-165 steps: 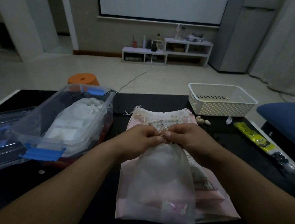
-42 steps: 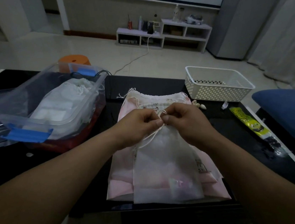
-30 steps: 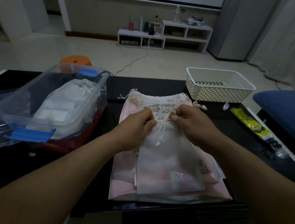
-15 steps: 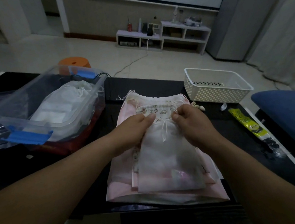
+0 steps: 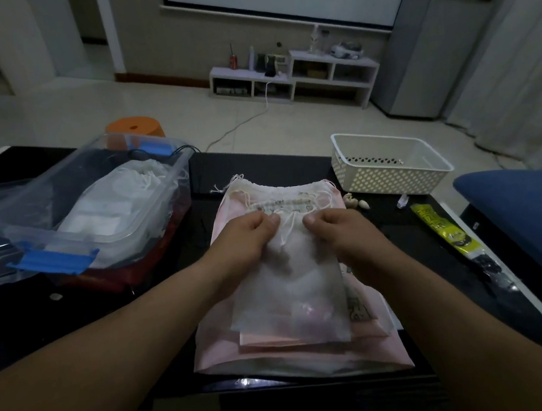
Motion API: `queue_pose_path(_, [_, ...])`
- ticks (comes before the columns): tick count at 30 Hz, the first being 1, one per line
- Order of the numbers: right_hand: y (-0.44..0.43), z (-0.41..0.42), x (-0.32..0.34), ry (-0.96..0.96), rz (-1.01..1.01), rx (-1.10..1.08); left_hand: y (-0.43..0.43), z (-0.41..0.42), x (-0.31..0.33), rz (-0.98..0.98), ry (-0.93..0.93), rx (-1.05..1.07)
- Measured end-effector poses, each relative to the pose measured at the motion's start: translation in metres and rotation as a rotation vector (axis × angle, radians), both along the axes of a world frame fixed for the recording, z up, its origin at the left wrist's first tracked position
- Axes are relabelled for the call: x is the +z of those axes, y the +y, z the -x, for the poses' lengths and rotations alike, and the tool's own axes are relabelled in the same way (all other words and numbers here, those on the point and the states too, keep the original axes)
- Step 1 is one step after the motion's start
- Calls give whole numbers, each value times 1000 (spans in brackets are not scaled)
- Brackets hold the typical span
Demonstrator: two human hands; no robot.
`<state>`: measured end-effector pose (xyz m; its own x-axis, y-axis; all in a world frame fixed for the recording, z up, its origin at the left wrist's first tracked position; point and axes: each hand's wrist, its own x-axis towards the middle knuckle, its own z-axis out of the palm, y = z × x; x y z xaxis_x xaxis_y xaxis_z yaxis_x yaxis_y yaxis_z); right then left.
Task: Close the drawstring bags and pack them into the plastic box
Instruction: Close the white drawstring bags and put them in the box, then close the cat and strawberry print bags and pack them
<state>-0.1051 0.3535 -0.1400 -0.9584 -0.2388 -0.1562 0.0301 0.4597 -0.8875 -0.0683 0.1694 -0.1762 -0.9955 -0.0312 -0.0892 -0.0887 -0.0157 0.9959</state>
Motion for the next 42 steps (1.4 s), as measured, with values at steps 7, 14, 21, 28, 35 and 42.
queue_pose_path(7, [-18,4,7,182,141,-240,-6,-29,23,17,-23,-8])
queue_pose_path(14, [-54,-13,28,112,326,-154,-46,-57,67,521,335,273])
queue_pose_path(21, [-131,-23,72,22,356,214,-143,-60,111,674,407,565])
queue_pose_path(28, [-241,9,76,203,44,173,-235,-56,107,881,45,703])
queue_pose_path(35, [-259,-1,44,834,-751,432,-215,-41,92,1188,-37,301])
queue_pose_path(42, [-211,-12,35,746,-290,188,-156,-31,101,1012,325,423])
